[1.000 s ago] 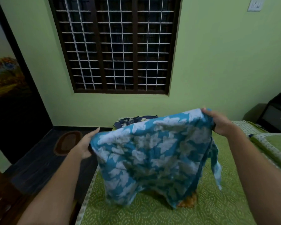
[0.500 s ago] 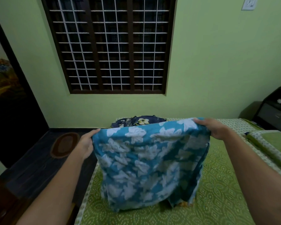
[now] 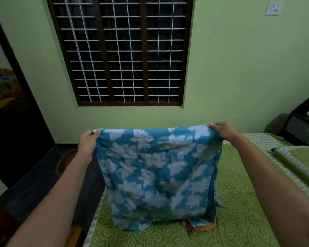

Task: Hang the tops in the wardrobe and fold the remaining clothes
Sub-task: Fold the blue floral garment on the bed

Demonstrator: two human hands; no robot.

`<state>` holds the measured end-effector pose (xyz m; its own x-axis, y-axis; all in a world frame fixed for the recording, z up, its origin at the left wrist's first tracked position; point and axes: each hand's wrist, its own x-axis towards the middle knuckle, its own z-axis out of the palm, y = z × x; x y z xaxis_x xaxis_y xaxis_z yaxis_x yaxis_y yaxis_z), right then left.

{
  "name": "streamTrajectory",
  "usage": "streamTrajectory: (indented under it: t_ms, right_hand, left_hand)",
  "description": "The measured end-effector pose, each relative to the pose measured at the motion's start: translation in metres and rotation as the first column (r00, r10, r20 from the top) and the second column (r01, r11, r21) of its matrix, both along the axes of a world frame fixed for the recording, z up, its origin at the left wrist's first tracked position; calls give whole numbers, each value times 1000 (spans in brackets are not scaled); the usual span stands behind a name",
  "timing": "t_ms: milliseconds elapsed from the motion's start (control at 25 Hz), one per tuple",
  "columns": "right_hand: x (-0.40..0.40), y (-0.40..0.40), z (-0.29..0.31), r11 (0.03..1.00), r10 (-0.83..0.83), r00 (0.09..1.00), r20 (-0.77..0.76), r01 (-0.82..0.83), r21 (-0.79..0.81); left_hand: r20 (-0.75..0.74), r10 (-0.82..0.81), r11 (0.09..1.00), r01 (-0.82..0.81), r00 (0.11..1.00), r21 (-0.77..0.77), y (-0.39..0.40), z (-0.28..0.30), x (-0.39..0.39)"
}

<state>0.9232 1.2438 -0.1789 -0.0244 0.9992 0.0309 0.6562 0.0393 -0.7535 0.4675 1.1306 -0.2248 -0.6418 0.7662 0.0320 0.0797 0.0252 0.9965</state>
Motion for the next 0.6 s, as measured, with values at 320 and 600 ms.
streamTrajectory:
  t_ms: [320, 600]
  right_hand:
    - [3, -4, -20, 983, -19, 947, -320, -41, -180]
    - [8, -16, -66, 890, 342, 931, 131, -276, -363]
  left_hand:
    - [-146, -141, 973, 110, 979, -201, -6, -6, -17]
    - [104, -662, 563, 584, 742, -585, -32, -47, -35]
